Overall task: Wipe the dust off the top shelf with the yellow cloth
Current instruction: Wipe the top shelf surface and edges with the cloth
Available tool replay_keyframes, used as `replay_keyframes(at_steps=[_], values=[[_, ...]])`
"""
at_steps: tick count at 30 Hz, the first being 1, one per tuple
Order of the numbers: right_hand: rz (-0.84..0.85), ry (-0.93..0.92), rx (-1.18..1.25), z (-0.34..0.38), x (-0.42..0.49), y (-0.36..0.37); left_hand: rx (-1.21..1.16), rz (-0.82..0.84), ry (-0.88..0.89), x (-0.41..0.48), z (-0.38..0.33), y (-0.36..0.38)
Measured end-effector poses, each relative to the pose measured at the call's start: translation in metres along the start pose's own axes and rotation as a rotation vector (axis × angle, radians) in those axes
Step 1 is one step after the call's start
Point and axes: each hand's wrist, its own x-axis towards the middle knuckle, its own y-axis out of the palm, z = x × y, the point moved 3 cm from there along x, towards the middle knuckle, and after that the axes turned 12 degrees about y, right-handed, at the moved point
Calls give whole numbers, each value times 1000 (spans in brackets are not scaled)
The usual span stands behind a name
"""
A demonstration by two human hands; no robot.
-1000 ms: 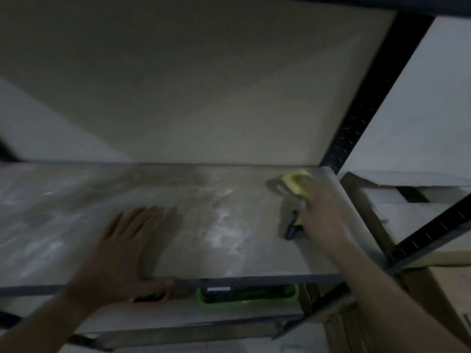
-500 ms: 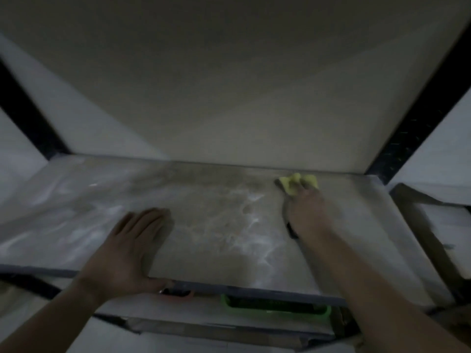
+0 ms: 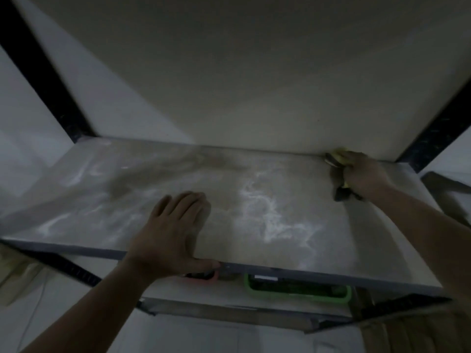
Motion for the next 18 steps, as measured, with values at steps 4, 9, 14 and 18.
replay_keyframes(at_steps=[4,9,14,18], values=[[-119,79,-72,43,-17,51,-52,-2,-15,-1,4,4],[66,-407,-65,153,-95,132,-91,-118,4,-2,2,1],[199,-400,67,148,-97,92,-131,-134,-6,-2,7,3],[-36,8,-38,29,-18,26,-130,-115,-26,0,6,2]])
